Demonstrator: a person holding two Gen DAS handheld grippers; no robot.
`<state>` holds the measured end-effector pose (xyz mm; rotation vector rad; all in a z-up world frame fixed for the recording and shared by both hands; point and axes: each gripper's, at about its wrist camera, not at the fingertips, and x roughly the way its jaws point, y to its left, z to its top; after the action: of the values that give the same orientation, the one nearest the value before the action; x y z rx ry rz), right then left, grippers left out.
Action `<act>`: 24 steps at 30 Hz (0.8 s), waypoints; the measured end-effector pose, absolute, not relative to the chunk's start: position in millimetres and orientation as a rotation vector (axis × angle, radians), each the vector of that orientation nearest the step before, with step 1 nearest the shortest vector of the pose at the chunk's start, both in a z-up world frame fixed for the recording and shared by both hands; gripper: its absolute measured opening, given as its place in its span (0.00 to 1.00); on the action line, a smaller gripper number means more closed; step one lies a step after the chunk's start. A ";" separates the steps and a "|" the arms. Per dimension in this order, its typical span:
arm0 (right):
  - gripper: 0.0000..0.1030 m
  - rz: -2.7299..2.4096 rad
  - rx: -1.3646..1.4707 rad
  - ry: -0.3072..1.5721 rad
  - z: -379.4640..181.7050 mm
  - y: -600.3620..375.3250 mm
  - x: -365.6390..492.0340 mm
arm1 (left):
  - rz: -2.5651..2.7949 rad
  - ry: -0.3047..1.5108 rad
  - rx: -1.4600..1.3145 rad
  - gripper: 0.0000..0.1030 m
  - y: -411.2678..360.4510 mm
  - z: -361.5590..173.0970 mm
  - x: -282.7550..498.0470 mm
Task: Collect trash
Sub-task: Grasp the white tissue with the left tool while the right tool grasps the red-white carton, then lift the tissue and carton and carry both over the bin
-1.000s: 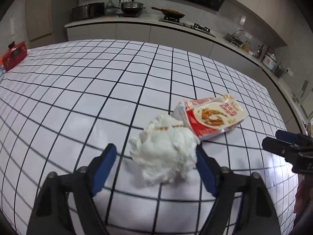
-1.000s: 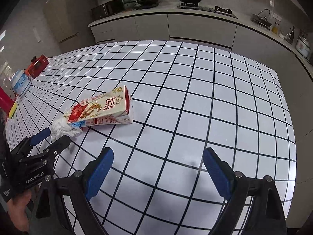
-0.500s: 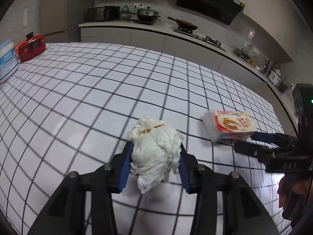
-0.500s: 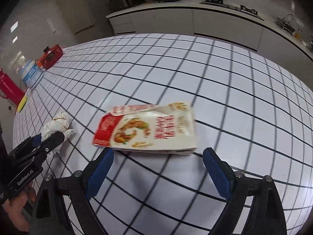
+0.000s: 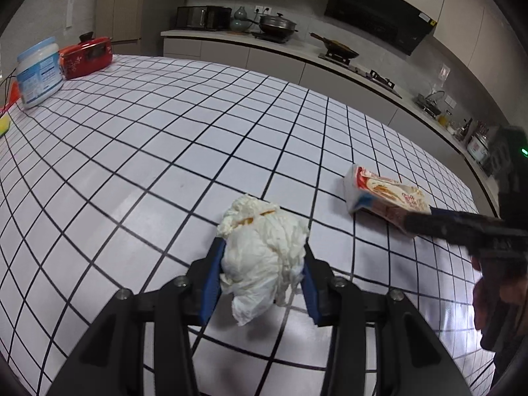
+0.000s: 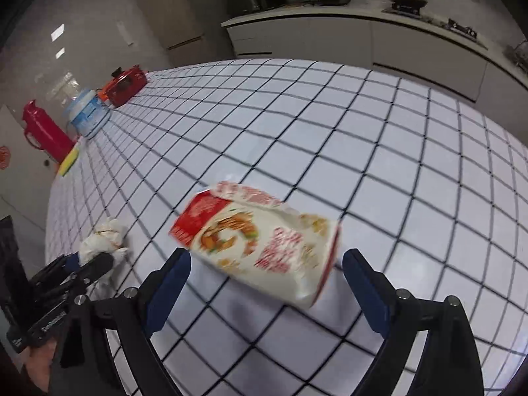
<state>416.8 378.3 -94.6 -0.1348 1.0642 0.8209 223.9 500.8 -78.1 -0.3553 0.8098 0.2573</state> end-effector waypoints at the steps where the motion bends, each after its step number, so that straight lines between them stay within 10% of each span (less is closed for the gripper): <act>1: 0.92 0.854 -0.155 1.052 -92.7 382.0 407.5 | 0.259 0.809 -0.352 0.44 501.7 -77.7 223.1; 13: 0.92 0.828 -0.375 1.018 -107.7 438.0 425.8 | 0.253 0.823 -0.339 0.44 507.0 -76.8 218.7; 19: 0.63 0.702 -0.287 1.061 -113.0 425.6 421.1 | 0.219 0.838 -0.317 0.44 499.4 -79.6 231.8; 24: 0.66 0.695 -0.259 1.064 -113.0 427.4 423.3 | 0.199 0.850 -0.306 0.44 493.3 -83.6 238.3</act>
<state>423.3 427.4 -113.0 -0.2588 1.0635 0.6945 238.3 493.3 -83.6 -0.3060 0.8502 0.1994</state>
